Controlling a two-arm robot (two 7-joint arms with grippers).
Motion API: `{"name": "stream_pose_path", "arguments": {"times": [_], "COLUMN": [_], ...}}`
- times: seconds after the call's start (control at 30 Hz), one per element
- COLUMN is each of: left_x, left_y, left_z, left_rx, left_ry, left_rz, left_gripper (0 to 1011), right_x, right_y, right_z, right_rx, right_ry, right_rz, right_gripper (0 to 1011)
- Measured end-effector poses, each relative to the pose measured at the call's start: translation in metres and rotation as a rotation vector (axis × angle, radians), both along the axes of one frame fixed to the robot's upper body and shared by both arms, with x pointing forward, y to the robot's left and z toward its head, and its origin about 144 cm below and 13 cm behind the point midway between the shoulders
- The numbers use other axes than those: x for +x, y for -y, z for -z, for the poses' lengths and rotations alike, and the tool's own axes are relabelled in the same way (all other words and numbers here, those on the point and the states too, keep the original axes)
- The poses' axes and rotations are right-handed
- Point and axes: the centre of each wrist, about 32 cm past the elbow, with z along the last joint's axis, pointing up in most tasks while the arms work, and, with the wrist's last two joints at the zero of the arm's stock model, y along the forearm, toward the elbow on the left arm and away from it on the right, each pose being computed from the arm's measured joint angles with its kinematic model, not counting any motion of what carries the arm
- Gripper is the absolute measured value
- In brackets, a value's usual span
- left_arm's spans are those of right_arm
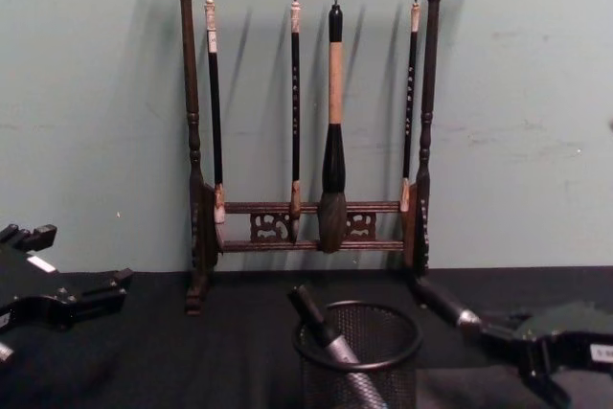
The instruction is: Pick up the water-based marker from the table and place it into the pen holder.
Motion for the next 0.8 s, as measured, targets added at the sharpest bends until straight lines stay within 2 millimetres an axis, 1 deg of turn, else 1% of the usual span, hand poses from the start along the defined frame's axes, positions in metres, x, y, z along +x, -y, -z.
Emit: {"name": "stream_pose_path", "arguments": {"times": [0.4, 0.8], "left_x": [0.0000, 0.0000], "left_y": [0.0000, 0.0000], "left_z": [0.0000, 0.0000], "left_rx": [0.000, 0.000], "left_ry": [0.000, 0.000], "left_rz": [0.000, 0.000], "left_gripper": [1009, 1009], "right_x": [-0.0021, 0.0045], "right_y": [0.0045, 0.0016], "right_z": [-0.0004, 0.0002], "right_rx": [0.132, 0.225], "right_ry": [0.142, 0.225], "right_rz": [-0.002, -0.017], "right_gripper": [205, 204]}}
